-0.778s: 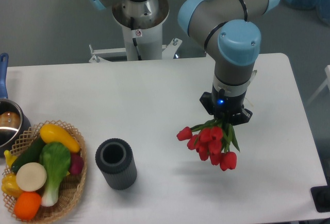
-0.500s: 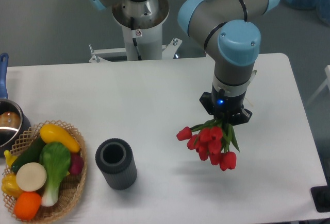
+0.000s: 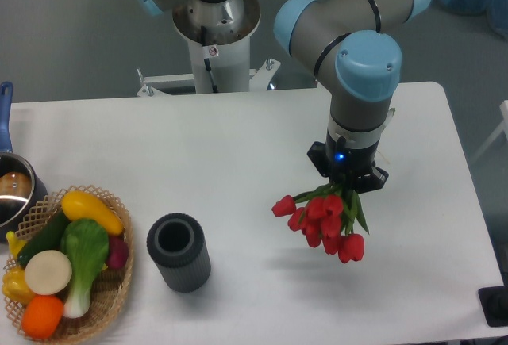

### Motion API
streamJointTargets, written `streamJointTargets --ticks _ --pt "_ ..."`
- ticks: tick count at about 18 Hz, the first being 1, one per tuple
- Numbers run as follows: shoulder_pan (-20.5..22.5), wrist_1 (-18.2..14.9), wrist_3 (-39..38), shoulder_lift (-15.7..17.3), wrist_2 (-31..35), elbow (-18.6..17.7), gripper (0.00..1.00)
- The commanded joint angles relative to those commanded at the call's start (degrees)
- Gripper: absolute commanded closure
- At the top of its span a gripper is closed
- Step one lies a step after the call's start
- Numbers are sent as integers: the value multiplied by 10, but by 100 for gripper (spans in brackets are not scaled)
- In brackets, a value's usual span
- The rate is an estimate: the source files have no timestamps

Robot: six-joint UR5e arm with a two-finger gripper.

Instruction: Insert the flowers into the vase

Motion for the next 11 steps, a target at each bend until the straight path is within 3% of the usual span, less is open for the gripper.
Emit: streamJointTargets --ticks 6,11 --pt "11 2 3 10 -16 3 100" --pt "20 8 1 16 -92 12 100"
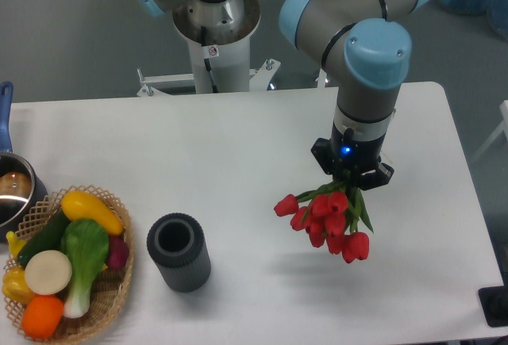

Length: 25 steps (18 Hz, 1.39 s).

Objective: Insert the flowers into the vase
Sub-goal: 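Carry the red tulips toward the dark grey vase, tilting the stems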

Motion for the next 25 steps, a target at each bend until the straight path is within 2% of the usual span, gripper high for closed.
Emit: streamJointTargets --ticks 8,11,17,20,25 --pt "-1 72 -57 4 -164 2 100" --pt "0 77 -84 4 -292 -2 100" --pt "10 77 -84 17 -465 1 100" --pt "13 82 -83 25 -497 4 100" --pt "22 108 -84 29 -556 3 100"
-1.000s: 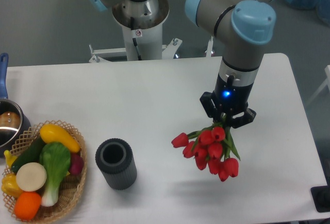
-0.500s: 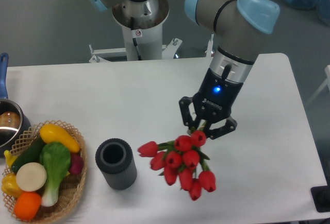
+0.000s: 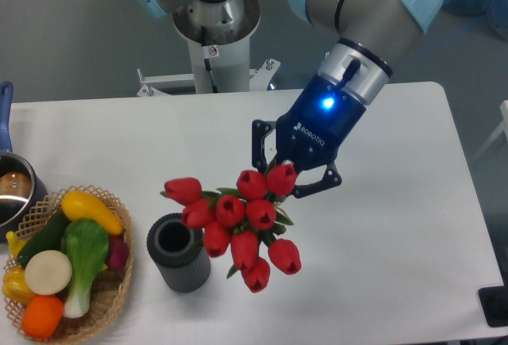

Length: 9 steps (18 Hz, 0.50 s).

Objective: Insert the flowers into the vase
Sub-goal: 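Carry the red tulips toward the dark grey vase, tilting the stems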

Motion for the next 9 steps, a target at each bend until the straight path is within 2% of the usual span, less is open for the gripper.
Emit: streamJointTargets --ticks 2,4,9 --pt "-1 13 0 0 -4 0 100" --pt "0 36 -1 0 -35 -1 100" --pt "2 39 -3 -1 -109 -21 100"
